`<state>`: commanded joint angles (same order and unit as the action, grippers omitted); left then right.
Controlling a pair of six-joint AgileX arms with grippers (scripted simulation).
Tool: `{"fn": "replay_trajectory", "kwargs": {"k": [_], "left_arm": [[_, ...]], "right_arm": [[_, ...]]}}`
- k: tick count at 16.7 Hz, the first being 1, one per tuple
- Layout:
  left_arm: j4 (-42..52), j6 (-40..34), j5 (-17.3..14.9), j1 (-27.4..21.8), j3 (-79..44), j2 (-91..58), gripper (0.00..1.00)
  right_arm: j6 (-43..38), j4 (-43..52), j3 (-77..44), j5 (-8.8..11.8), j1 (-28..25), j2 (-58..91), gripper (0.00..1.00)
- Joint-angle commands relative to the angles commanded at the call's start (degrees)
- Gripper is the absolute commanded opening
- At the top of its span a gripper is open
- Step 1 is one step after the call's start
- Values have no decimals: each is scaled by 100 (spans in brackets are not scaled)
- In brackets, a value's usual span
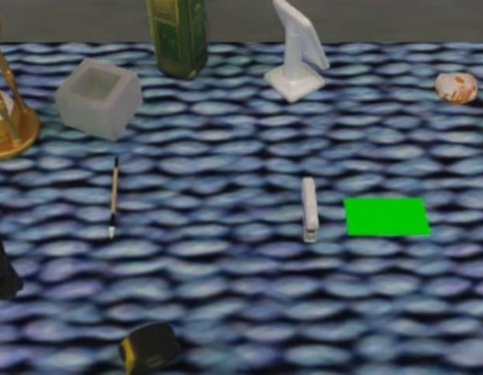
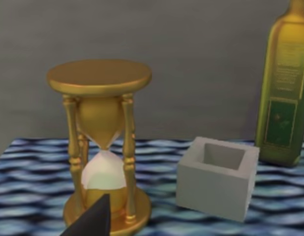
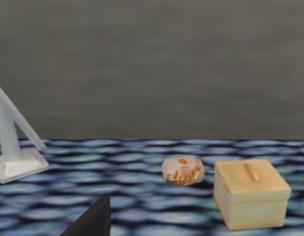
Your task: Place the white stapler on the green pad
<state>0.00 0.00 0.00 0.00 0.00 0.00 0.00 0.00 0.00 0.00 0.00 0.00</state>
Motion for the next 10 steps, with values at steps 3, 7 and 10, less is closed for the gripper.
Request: {"fn": "replay_trajectory", "kwargs": {"k": [3,7,10], "left_arm": [[0,0,0,0,0,0,100],[0,0,0,0,0,0,100],[0,0,0,0,0,0,100]], "right_arm": [[-29,40,-55,-2,-12,29,100],[-387,590,-829,-82,-128,627,100],[-791,1379,-1916,-243,-246,1712,100]]}}
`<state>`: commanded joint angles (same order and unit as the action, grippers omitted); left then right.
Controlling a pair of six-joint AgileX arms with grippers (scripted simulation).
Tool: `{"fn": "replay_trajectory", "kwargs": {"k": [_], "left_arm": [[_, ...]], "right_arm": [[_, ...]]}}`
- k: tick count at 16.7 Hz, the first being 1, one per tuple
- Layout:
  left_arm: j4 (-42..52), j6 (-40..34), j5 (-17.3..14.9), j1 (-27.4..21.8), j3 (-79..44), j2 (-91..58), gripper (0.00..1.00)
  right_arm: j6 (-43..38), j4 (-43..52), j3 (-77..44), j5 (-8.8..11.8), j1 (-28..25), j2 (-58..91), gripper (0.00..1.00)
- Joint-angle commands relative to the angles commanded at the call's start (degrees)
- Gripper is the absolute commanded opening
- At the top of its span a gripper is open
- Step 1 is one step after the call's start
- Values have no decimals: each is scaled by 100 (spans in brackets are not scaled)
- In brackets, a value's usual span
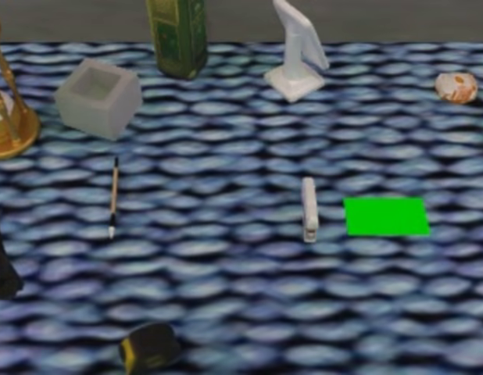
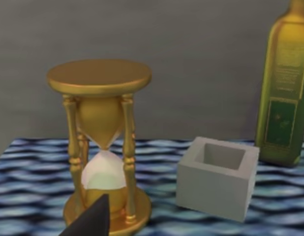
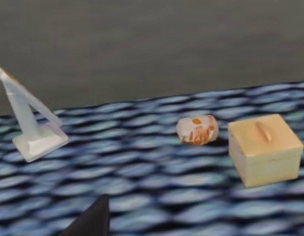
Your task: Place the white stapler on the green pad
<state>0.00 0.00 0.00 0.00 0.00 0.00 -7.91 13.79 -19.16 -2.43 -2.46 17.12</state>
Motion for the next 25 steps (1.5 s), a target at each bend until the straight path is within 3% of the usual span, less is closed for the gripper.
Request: {"fn": "replay_trajectory", "kwargs": {"k": [8,12,18,25], "left_arm": [[0,0,0,0,0,0,100],[0,0,0,0,0,0,100],[0,0,0,0,0,0,100],[0,0,0,0,0,0,100]], "right_arm": [[-993,3149,-3781,-533,-580,4877,100],[-1401,4753,-5764,-599,-1105,7755,100],[-1970,6182,-8615,-264,-2045,10871,100],[-2410,6427,-10527,238,-2788,11950,100]]}}
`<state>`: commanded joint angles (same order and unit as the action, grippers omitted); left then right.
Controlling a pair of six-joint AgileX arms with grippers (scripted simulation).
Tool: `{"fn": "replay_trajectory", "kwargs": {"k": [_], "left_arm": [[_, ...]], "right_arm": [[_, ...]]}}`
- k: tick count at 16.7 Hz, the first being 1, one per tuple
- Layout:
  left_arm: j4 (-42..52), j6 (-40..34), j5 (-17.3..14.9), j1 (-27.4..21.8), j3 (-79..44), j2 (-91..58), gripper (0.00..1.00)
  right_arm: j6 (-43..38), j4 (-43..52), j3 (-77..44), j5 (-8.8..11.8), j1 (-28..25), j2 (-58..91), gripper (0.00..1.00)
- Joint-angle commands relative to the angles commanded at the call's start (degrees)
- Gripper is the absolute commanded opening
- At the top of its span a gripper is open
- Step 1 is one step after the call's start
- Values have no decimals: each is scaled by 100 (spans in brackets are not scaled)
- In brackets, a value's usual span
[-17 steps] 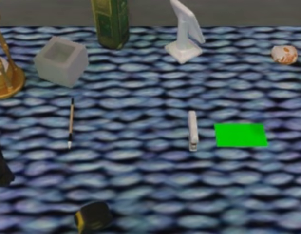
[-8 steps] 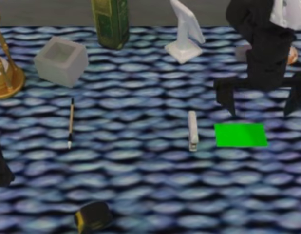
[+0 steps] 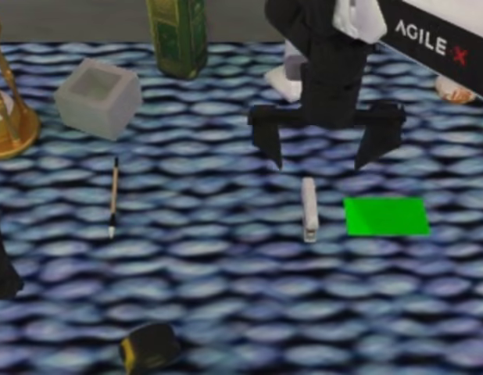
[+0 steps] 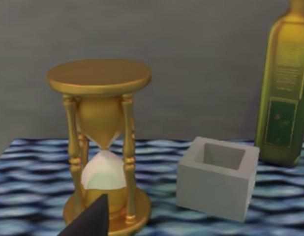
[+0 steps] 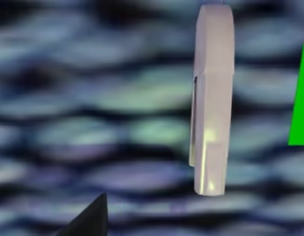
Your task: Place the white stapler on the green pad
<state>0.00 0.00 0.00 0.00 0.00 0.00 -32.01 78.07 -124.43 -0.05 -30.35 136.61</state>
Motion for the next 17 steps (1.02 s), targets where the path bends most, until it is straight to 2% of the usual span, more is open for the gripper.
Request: {"fn": "replay_trajectory", "kwargs": {"k": [8,17], "left_arm": [[0,0,0,0,0,0,100],[0,0,0,0,0,0,100]], "right_arm": [[-3,-104,52,15,-2,6,100],[-34,-1947,1487,13,-39,404,100]]}}
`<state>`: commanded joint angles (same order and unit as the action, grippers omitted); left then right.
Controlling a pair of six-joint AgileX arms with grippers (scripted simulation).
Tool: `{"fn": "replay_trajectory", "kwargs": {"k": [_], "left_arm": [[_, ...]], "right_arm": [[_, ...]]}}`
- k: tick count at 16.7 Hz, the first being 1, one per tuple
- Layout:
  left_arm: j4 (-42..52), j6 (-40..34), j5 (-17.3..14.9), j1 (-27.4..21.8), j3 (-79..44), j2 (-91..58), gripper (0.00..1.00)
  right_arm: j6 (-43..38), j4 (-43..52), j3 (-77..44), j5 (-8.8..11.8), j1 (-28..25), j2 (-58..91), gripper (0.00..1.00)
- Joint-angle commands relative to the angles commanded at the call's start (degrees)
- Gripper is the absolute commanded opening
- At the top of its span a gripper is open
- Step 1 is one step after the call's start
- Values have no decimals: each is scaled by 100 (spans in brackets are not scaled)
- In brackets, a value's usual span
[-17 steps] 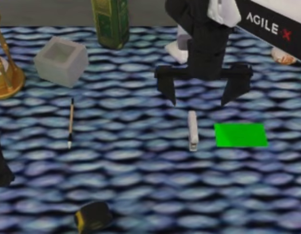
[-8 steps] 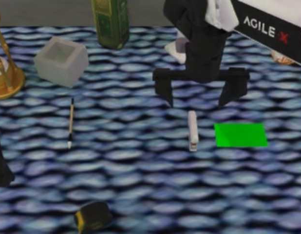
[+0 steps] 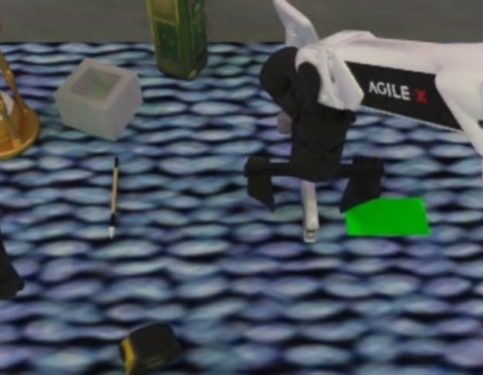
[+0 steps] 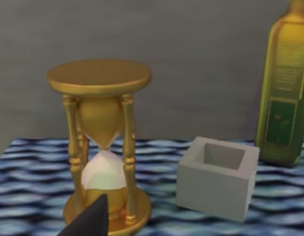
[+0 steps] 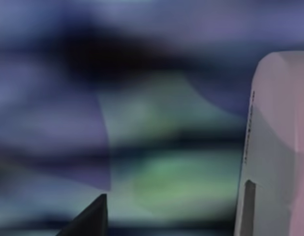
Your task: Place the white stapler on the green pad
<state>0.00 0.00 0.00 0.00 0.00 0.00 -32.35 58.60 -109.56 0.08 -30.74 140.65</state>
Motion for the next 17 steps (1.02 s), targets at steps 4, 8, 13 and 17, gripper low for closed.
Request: {"fn": "replay_trajectory", "kwargs": {"k": [4,8,13,17], "left_arm": [[0,0,0,0,0,0,100],[0,0,0,0,0,0,100],[0,0,0,0,0,0,100],[0,0,0,0,0,0,100]], "right_arm": [[-2,-32,29,0,-1,10,100],[-2,-32,29,0,-1,10,70],[-2,-32,29,0,-1,10,32],[-2,-32,29,0,-1,10,2]]}}
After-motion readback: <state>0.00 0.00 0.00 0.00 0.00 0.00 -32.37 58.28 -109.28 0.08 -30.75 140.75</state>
